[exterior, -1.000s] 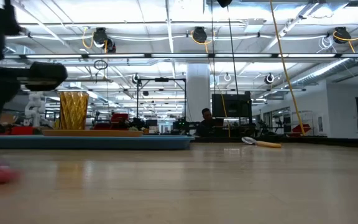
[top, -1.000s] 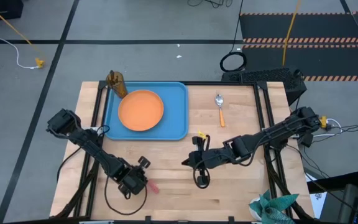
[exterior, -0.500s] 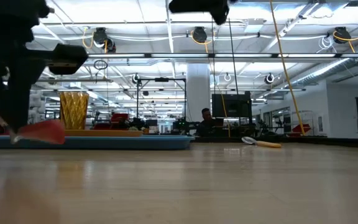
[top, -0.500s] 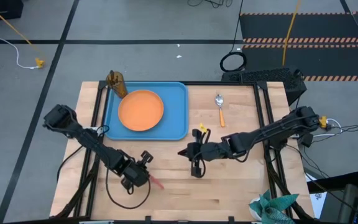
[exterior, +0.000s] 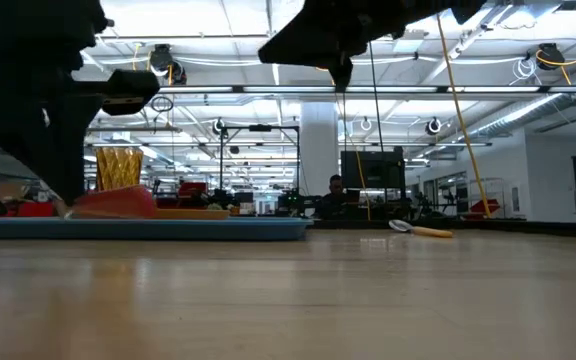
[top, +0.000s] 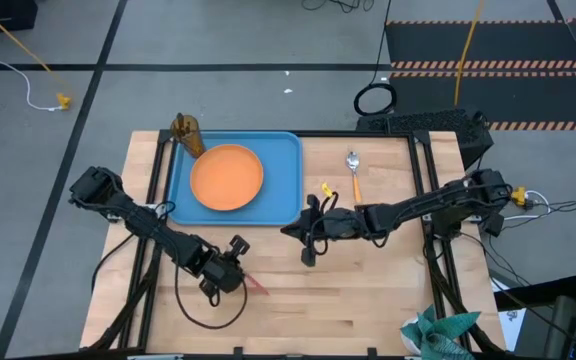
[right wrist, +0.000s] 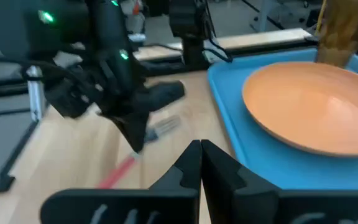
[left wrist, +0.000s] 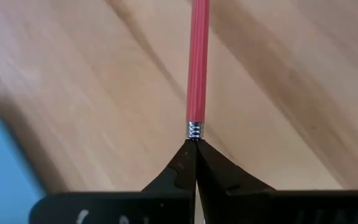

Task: Pick and place plate/cup/fork/spoon on tray
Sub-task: Put the red fork on the blue tray

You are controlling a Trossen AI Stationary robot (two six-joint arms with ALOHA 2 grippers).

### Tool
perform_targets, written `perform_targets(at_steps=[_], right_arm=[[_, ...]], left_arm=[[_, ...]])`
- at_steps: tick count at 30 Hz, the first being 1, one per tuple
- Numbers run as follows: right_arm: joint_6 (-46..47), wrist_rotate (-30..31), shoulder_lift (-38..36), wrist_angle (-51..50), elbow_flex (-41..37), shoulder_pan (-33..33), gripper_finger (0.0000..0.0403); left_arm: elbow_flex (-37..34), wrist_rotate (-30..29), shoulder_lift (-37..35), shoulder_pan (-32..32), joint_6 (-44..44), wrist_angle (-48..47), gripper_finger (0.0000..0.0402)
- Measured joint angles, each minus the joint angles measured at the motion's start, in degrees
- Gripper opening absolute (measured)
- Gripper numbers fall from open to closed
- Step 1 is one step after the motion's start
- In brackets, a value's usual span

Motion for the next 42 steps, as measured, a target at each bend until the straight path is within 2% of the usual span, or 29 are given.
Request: perform_targets(at_steps=[4,10,17,26,35,42], right_arm=[[1.93,-1.57,3.52,2.89,0.02,0.04,0.0000],[5.62,-4.63,9.38,4.83,2.73,1.09,0.0016],[17.67,-11.79,11.95,4.31,3.87,1.87,0.0070],[27.18,-11.82,12.15,-3.48,3.78,1.97,0.0152],[30.12,-11.89,15.24,4.60,3.80,2.21,0.0241],[31.67,-13.83,19.29,10.25,3.80,1.84,0.0257]], left_arm=[[0.02,-0.91,0.00,0.80,0.61,0.15,0.0003],[0.02,-7.08,0.00,0.86,2.61,0.45,0.0002],[0.11,-12.76,-0.37,0.73,6.38,3.72,0.0003],[0.37,-15.48,-0.46,0.51,14.44,10.67,0.0004],[0.39,-17.55,-0.44,0.51,18.46,13.03,0.0002],[0.39,-19.12,-0.46,0.51,19.88,13.72,0.0002]])
